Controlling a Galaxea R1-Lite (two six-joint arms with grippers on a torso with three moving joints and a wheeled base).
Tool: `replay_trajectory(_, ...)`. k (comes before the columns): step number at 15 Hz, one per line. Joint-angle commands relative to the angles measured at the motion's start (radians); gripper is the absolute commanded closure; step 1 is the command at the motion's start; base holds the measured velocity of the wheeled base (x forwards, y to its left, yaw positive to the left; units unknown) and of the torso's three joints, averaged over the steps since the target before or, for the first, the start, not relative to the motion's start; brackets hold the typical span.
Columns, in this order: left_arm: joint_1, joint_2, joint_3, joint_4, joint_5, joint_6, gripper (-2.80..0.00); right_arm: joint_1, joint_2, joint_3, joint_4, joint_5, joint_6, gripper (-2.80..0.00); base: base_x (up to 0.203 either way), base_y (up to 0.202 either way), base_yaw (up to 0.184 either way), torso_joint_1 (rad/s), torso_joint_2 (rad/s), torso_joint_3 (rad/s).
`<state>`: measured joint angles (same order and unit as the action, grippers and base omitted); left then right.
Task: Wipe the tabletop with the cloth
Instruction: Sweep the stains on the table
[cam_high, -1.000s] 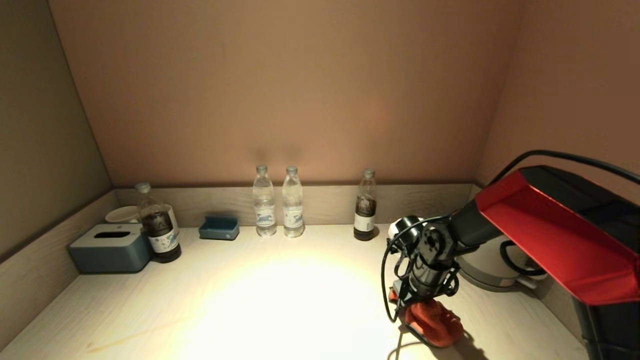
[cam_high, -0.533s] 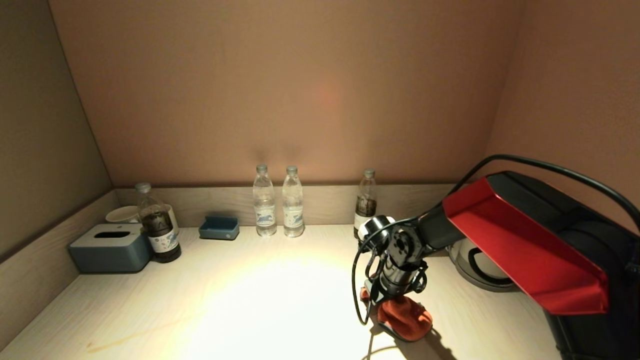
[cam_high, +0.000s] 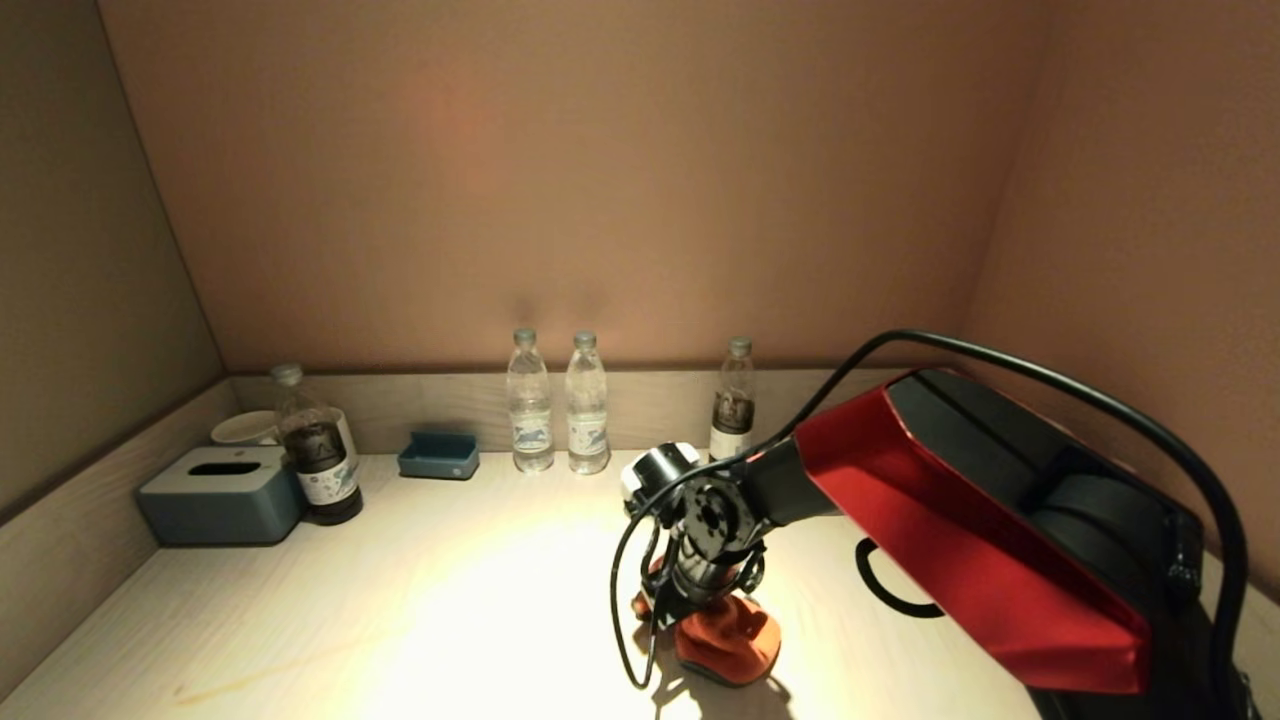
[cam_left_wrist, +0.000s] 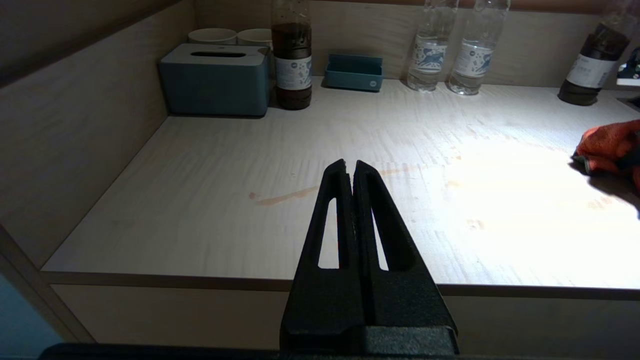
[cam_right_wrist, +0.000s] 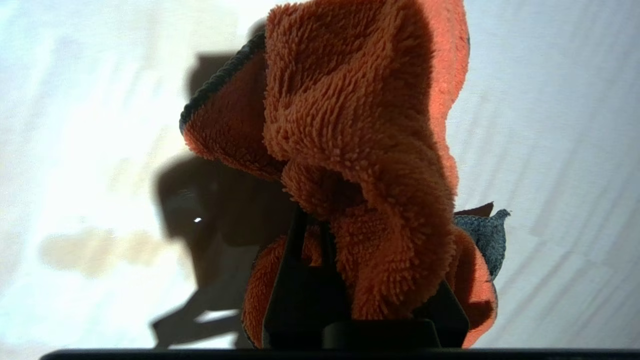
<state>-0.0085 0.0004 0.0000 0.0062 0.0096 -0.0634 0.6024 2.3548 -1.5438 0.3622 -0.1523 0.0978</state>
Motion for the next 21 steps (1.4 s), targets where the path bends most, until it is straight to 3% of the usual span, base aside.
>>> replay_trajectory(1, 0.001, 0.0, 0.0, 0.0, 0.0, -0.001, 0.0, 0.027, -0.015, 0.01, 0.03, 0.0, 0.023, 0.0, 0.0, 0.0, 0.0, 0.0, 0.0, 0.0)
replay_trajectory(9, 0.001, 0.0, 0.0, 0.0, 0.0, -0.001, 0.0, 0.093, -0.15, 0.209, 0.054, 0.008, 0.042, 0.0, 0.0, 0.0, 0.0, 0.0, 0.0, 0.0)
replay_trajectory(14, 0.001, 0.0, 0.0, 0.0, 0.0, -0.001, 0.0, 0.13, -0.203, 0.356, -0.04, 0.021, 0.046, 0.0, 0.0, 0.0, 0.0, 0.0, 0.0, 0.0)
replay_trajectory(21, 0.001, 0.0, 0.0, 0.0, 0.0, -0.001, 0.0, 0.214, -0.196, 0.348, -0.058, 0.031, 0.052, 0.0, 0.0, 0.0, 0.0, 0.0, 0.0, 0.0)
